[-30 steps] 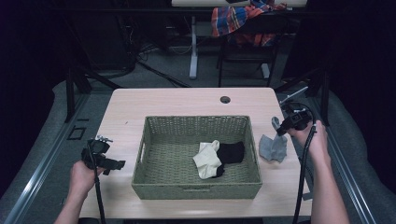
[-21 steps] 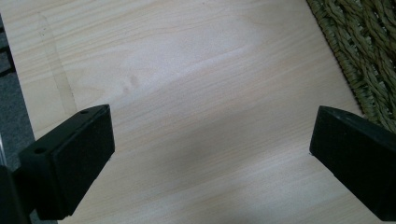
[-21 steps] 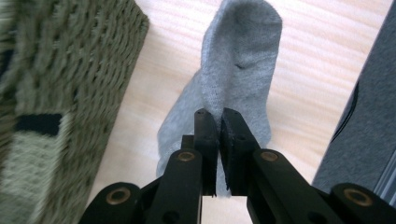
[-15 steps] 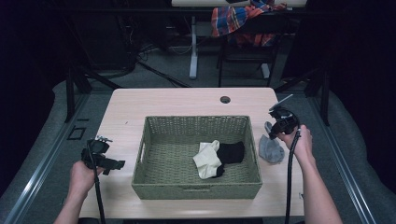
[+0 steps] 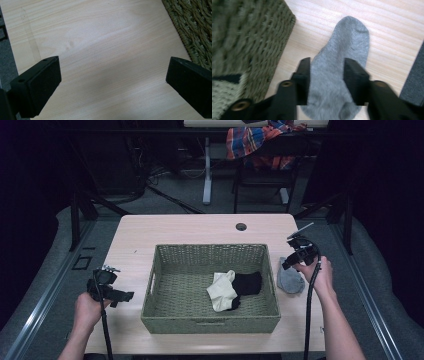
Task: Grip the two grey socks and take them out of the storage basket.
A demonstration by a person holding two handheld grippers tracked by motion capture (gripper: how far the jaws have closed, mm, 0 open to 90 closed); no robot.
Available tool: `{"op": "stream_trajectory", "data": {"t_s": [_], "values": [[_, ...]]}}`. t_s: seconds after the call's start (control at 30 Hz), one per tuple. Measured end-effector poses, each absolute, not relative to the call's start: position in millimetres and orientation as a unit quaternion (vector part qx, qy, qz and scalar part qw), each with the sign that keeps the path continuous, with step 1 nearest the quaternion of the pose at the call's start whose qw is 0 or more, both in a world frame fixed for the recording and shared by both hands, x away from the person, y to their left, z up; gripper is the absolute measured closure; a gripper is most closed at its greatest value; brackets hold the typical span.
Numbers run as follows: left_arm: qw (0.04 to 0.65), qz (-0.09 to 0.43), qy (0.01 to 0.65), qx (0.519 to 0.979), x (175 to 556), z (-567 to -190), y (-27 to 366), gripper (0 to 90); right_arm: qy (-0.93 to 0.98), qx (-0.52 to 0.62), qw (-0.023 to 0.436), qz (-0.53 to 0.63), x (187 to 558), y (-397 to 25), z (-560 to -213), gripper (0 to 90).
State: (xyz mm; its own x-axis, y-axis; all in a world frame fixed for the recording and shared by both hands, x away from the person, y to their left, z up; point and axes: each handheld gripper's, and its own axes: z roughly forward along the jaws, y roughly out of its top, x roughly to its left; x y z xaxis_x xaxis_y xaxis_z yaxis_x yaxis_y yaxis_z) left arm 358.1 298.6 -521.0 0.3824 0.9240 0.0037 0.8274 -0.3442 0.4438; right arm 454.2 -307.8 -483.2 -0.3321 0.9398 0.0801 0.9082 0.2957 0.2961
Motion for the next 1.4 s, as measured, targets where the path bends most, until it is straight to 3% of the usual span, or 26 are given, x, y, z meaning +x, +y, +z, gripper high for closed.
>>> {"op": "stream_trajectory", "data": {"t_s": [0.17,0.57,0.8,1.23,1.4], "values": [[0.192,0.133,0.542,0.808,358,-520,299,0.1,0.796,0.578,0.058,0.17,440,-314,-468,41.0],[0.193,0.132,0.54,0.809,358,-520,299,0.0,0.809,0.557,0.065,0.175,409,-311,-461,18.5],[0.193,0.134,0.541,0.808,358,-520,299,0.1,0.821,0.536,0.08,0.181,391,-303,-461,14.8],[0.191,0.132,0.54,0.809,359,-521,299,0.1,0.844,0.511,0.056,0.151,361,-301,-484,1.3],[0.189,0.134,0.538,0.81,360,-520,295,0.1,0.848,0.505,0.055,0.151,358,-302,-491,0.0]]}}
